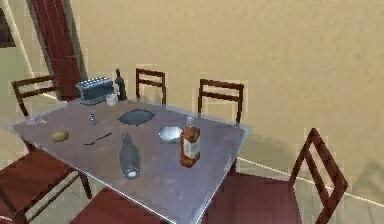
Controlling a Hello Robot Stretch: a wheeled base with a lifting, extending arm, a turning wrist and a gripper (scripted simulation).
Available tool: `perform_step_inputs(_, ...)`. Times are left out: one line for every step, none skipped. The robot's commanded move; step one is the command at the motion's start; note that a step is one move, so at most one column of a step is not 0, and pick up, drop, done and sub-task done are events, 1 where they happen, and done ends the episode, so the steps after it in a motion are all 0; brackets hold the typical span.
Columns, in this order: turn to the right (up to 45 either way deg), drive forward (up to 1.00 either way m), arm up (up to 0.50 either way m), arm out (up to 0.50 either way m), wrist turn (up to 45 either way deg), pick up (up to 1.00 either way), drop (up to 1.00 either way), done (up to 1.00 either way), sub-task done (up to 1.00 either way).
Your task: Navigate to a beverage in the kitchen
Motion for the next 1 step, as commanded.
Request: perform_step_inputs(0.0,0.00,0.00,0.00,0.0,0.00,0.00,1.00,0.00)
